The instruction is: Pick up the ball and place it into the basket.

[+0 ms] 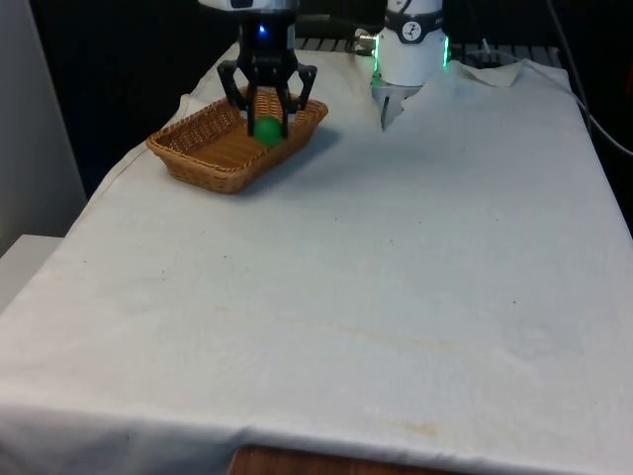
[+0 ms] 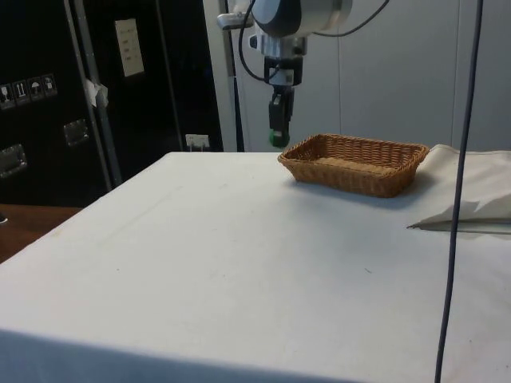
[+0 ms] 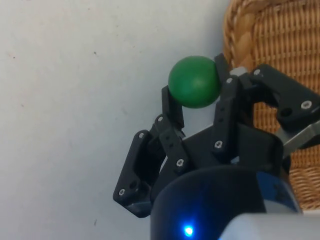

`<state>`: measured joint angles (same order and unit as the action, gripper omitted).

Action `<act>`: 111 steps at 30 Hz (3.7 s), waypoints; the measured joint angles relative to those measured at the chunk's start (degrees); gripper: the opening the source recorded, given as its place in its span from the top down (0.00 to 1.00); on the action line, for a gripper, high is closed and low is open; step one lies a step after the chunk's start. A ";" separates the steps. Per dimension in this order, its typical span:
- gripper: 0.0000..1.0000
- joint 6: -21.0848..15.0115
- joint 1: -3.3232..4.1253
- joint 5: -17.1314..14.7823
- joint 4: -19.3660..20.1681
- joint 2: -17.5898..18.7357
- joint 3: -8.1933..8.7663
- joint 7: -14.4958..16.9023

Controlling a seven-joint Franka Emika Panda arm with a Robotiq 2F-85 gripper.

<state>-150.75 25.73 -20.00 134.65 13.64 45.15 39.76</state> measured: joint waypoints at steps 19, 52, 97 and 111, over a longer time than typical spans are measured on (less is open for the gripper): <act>0.98 0.40 -0.06 2.75 -0.63 0.00 5.39 2.01; 0.98 2.29 -1.83 -11.23 2.06 9.51 8.77 14.27; 0.00 2.29 1.09 -4.70 5.10 -0.29 8.77 5.50; 0.00 2.29 2.18 3.09 6.65 -6.42 6.76 -2.86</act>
<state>-148.45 27.90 -16.90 141.29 7.22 51.91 36.90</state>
